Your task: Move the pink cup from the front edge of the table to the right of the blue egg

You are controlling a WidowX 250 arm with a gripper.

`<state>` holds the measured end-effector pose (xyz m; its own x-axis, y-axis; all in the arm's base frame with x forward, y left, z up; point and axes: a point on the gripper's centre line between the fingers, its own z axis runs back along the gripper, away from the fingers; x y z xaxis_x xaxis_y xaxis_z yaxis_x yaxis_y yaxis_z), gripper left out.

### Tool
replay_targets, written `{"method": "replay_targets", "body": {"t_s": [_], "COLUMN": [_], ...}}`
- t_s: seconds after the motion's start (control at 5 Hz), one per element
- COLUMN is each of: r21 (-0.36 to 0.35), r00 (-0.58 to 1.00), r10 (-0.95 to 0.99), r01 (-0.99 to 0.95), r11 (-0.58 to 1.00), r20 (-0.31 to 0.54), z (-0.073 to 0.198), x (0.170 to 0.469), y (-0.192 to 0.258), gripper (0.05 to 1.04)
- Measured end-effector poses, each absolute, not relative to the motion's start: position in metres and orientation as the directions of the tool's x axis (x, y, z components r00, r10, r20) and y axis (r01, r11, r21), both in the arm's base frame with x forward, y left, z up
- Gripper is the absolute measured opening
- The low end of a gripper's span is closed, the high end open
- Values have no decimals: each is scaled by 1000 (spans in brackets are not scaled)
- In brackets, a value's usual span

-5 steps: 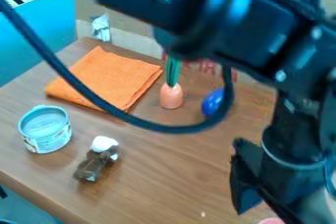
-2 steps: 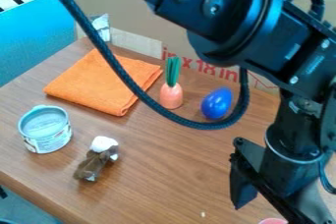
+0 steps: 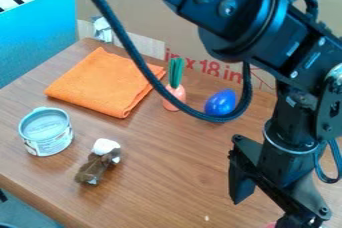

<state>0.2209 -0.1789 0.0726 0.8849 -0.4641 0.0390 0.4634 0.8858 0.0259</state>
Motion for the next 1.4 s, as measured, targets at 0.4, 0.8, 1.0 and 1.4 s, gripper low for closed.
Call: {"method": "replay_targets", "body": {"t_s": [0.4, 0.8, 1.0, 1.4], "r21": [39, 45, 45, 42], "r00": [878, 868, 869, 888], "r10": [-478, -496, -494, -446], "r01": [478, 496, 493, 444], "r11": [877, 867, 869, 895], "r20": [-21, -16, 7, 114], "z": [54, 43, 43, 78], "x": [217, 219, 215, 229], "y": [-184, -191, -193, -174], "gripper": [1007, 675, 380, 110]}}
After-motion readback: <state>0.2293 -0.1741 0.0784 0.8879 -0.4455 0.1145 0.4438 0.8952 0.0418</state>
